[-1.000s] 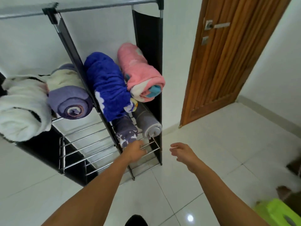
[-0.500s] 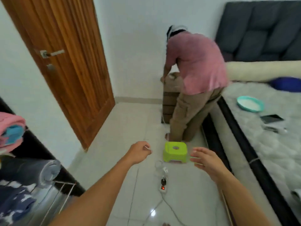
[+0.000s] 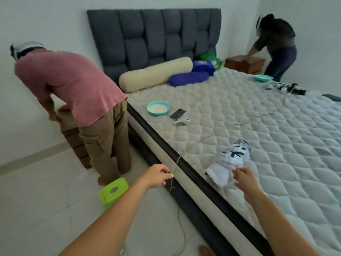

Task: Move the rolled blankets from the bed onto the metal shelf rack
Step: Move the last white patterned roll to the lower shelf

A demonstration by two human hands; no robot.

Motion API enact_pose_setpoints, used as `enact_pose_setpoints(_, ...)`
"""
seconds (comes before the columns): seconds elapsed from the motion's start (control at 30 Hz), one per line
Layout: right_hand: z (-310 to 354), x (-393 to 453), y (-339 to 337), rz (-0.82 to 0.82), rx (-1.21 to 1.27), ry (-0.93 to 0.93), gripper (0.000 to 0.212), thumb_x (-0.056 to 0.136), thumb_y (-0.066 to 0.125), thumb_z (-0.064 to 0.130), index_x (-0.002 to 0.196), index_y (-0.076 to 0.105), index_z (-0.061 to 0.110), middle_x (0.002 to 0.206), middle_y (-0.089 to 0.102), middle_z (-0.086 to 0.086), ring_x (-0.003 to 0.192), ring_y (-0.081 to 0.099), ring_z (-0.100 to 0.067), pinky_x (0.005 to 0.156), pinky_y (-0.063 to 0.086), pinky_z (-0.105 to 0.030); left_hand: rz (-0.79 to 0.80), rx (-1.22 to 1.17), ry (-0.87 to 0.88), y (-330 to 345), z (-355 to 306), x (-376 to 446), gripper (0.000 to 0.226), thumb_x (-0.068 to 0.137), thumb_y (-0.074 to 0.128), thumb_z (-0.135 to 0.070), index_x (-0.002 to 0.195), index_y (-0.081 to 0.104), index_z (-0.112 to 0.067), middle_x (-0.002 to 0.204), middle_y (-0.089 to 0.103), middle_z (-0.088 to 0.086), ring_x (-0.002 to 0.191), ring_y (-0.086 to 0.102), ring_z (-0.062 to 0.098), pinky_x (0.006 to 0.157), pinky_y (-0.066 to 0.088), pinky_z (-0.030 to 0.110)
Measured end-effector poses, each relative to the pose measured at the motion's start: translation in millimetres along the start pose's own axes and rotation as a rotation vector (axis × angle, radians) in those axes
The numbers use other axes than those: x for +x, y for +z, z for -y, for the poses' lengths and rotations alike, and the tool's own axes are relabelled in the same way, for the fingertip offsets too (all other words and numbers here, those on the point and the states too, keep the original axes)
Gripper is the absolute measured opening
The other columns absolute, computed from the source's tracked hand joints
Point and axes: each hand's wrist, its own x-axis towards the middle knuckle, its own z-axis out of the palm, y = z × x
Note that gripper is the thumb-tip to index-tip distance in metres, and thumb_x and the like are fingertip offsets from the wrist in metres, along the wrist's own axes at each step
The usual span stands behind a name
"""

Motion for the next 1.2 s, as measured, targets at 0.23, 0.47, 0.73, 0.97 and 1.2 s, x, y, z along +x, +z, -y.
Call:
enact_pose_setpoints(0.23, 1.3, 145.5, -22.5, 0.047, -0.126, 0.247, 0.046, 0.09, 0.062, 0.028, 0.122, 0.056, -0.005, 0.109, 0.058, -0.019, 0.099, 0.054, -0.034, 0.092, 0.047, -0.046, 0.106, -0.19, -0.258, 77.3, -27.2, 132.1, 0.017, 0.088, 0.064, -0.027, 0.098, 0.051, -0.02, 0.102, 0.056, 0.003, 0.066, 0.055, 0.012, 0.053, 0.038, 0.022)
enact_pose_setpoints(0.47, 21.1, 232.4, -1.2, 0.151, -0.216, 0.432, 0.083, 0.08, 0.069, 0.049, 0.141, 0.041, 0.001, 0.141, 0.046, -0.018, 0.126, 0.048, -0.036, 0.103, 0.041, -0.044, 0.204, -0.215, -0.407, 151.4, -42.4, 203.3, 0.077, 0.078, 0.069, -0.046, 0.141, 0.036, -0.016, 0.132, 0.055, 0.008, 0.115, 0.057, 0.024, 0.09, 0.051, 0.035)
enact_pose_setpoints(0.73, 13.4, 276.5, 18.0, 0.158, -0.122, 0.542, 0.097, 0.065, 0.081, 0.049, 0.142, 0.039, 0.007, 0.143, 0.048, -0.017, 0.125, 0.051, -0.038, 0.101, 0.046, -0.052, 0.308, -0.427, -0.578, 176.8, -68.8, 239.2, 0.067, 0.084, 0.067, -0.037, 0.138, 0.036, -0.014, 0.139, 0.049, 0.007, 0.11, 0.053, 0.022, 0.088, 0.053, 0.044)
enact_pose_setpoints(0.97, 32.9, 282.7, 40.6, 0.187, -0.164, 0.388, 0.071, 0.076, 0.077, 0.036, 0.132, 0.049, 0.004, 0.131, 0.056, -0.018, 0.107, 0.057, -0.033, 0.081, 0.048, -0.039, 0.306, -0.44, -0.592, 156.1, -67.7, 241.8, 0.075, 0.071, 0.074, -0.045, 0.134, 0.046, -0.015, 0.129, 0.059, 0.005, 0.114, 0.059, 0.027, 0.094, 0.052, 0.049)
enact_pose_setpoints(1.2, 85.8, 207.3, 124.8, 0.431, -0.128, 0.126, 0.076, 0.063, 0.085, 0.033, 0.126, 0.054, 0.006, 0.119, 0.064, -0.011, 0.102, 0.063, -0.029, 0.075, 0.054, -0.034, 0.02, -0.579, -0.536, 85.3, -48.2, 167.7, 0.07, 0.075, 0.076, -0.037, 0.134, 0.043, -0.018, 0.135, 0.055, 0.006, 0.119, 0.054, 0.027, 0.091, 0.049, 0.043)
